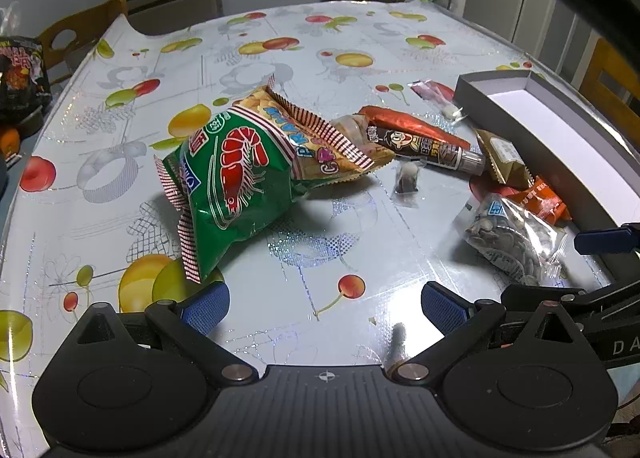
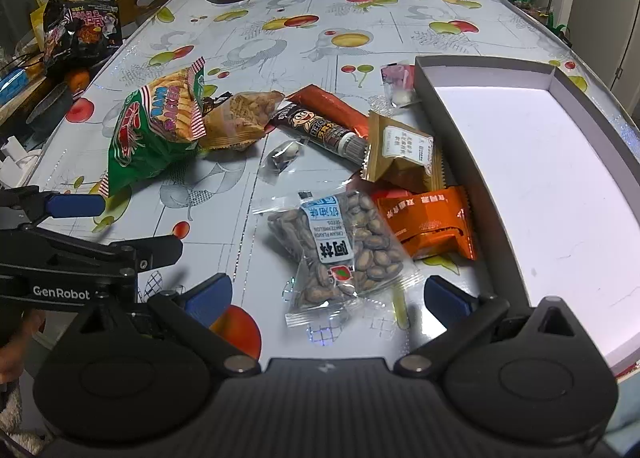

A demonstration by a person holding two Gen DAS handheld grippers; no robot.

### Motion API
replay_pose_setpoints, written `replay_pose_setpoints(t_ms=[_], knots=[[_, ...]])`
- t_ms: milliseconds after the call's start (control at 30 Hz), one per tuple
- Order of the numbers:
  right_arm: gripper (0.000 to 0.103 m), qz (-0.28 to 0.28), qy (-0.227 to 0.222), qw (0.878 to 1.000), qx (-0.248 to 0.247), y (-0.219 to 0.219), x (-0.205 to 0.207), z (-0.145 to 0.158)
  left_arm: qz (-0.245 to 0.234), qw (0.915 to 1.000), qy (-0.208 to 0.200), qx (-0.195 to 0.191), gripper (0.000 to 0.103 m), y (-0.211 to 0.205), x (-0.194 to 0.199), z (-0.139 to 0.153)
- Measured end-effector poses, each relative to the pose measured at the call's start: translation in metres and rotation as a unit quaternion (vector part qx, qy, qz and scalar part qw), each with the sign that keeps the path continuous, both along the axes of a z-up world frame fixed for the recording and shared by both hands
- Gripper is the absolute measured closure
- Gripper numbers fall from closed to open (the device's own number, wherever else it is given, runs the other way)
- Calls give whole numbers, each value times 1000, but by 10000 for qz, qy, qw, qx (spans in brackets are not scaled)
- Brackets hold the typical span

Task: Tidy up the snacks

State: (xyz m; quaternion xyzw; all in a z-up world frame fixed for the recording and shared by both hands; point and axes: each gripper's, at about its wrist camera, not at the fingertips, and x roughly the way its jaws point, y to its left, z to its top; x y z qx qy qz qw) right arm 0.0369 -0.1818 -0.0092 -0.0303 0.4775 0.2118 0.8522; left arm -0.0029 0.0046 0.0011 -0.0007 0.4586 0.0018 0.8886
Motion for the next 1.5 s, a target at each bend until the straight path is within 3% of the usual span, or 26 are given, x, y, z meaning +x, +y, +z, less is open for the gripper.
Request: replay_pose_setpoints(t_ms=[1500], knots=[[0,21,97,10000,-13,3,1,-7,41,10000,65,8,0,1,0,-4]])
